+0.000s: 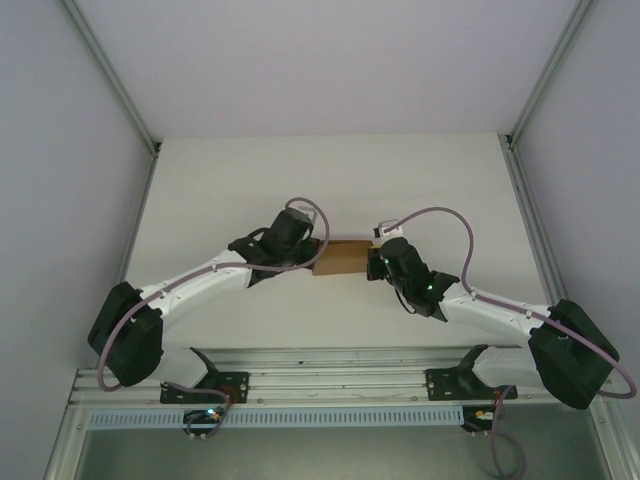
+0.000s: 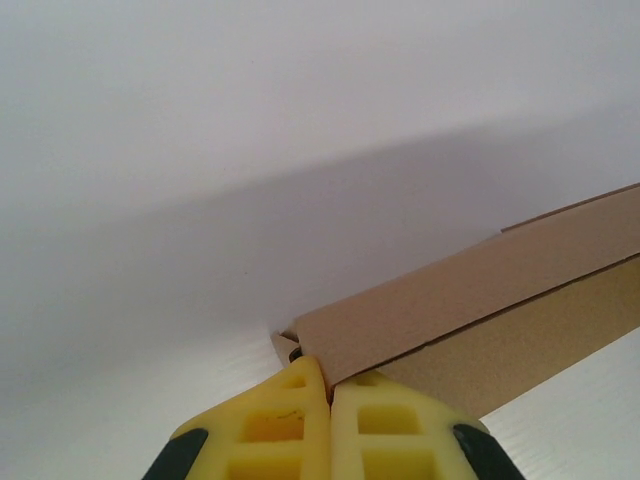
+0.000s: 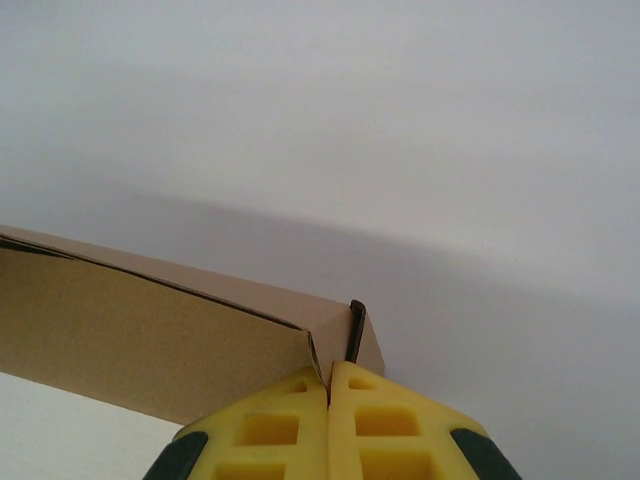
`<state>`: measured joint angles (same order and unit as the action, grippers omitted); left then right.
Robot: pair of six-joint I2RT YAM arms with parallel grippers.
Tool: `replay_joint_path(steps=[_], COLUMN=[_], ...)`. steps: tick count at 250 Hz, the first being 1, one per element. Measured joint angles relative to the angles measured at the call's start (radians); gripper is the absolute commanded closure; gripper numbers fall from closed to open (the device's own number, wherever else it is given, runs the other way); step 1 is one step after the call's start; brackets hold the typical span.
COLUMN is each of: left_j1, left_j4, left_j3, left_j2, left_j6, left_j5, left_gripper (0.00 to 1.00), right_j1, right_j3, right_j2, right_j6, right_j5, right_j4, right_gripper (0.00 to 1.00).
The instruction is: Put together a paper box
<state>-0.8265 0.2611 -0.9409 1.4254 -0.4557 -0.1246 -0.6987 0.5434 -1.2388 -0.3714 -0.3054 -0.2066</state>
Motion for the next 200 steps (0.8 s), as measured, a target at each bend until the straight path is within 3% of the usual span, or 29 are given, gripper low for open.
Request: replay_joint_path(steps=[102,144,170,200], left_j1=[-0.094,-0.117,-0.122,-0.129], left_j4=[-0.210,-0.241,-0.243,-0.223], left_j3=[0.143,0.172,0.170,0.158], left_j2=[-0.013,-0.012,-0.018,-0.018], left_j6=[-0.089,-0.126,-0.128,-0.127], left_j5=[-0.166,-0.195,-0.196,-0.194], left_gripper=[1.00,1.00,1.00,1.00], right_j1=[-0.010,-0.016,-0.029,-0.032], right_j3=[-0.075,-0.068,-0.055,-0.045], right_j2=[0.030,0.057,0.089,0.123], right_j6=[0.009,-0.037,-0.071,-0.107], right_j5=[-0.002,0.007,0.034,0.060], right_j4=[-0.094,-0.030,0.031,0.091], right_gripper=[0.99,0.74,0.66,0.38])
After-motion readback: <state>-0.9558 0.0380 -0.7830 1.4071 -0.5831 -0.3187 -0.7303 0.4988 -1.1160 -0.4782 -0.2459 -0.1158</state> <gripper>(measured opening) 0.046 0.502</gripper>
